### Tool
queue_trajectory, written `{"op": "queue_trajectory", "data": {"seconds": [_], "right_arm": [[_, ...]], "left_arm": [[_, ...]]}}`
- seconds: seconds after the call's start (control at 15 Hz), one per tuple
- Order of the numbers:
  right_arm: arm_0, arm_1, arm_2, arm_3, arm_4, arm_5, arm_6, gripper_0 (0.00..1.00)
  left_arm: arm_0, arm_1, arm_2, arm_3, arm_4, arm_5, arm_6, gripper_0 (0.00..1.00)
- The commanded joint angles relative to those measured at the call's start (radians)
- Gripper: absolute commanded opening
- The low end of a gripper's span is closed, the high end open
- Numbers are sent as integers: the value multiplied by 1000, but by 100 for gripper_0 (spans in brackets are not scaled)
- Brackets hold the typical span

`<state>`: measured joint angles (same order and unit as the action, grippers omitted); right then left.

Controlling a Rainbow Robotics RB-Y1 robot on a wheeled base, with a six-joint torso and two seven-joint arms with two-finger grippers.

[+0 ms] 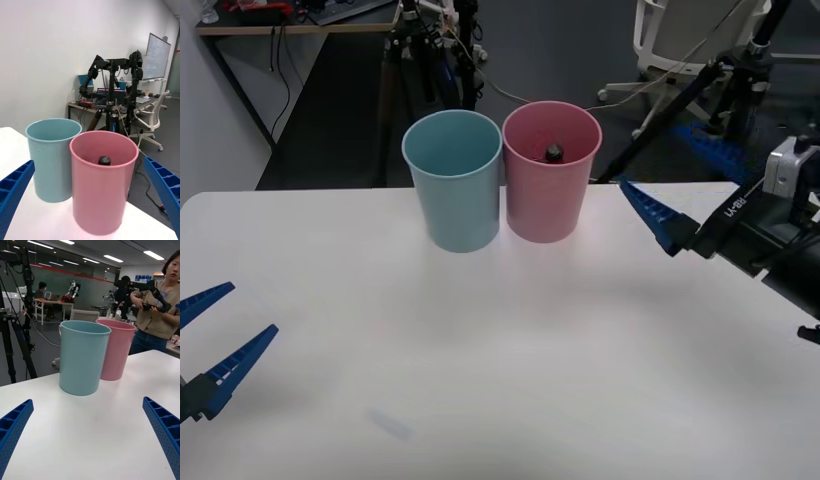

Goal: Grasp the object on the table and drop it into the matching bin: aluminum can to the light blue bin, PET bottle to the pink bin.

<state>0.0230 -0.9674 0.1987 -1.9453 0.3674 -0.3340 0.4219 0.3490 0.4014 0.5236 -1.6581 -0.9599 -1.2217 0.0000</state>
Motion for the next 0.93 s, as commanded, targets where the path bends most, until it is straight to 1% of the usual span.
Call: {"op": "queue_trajectory", "data": {"seconds": [0.07, 0.2, 0.27, 0.33, 0.47, 0.53, 0.67, 0.93], "right_arm": [[124, 62, -99, 0, 102, -114, -14, 100], [187, 99, -147, 0, 162, -171, -37, 100], [219, 116, -170, 0, 206, -209, -89, 100], [247, 139, -197, 0, 251, -238, -112, 100], [307, 197, -269, 3, 343, -321, -130, 100], [333, 220, -294, 3, 375, -350, -134, 100], [371, 254, -323, 5, 416, -390, -132, 100], [416, 289, -335, 5, 447, -441, -146, 100]], "left_arm": [[0, 0, 0, 0, 0, 0, 0, 100], [0, 0, 0, 0, 0, 0, 0, 100], [0, 0, 0, 0, 0, 0, 0, 100], [0, 0, 0, 0, 0, 0, 0, 100], [0, 0, 0, 0, 0, 0, 0, 100], [0, 0, 0, 0, 0, 0, 0, 100], [0, 0, 0, 0, 0, 0, 0, 100], [0, 0, 0, 0, 0, 0, 0, 100]]}}
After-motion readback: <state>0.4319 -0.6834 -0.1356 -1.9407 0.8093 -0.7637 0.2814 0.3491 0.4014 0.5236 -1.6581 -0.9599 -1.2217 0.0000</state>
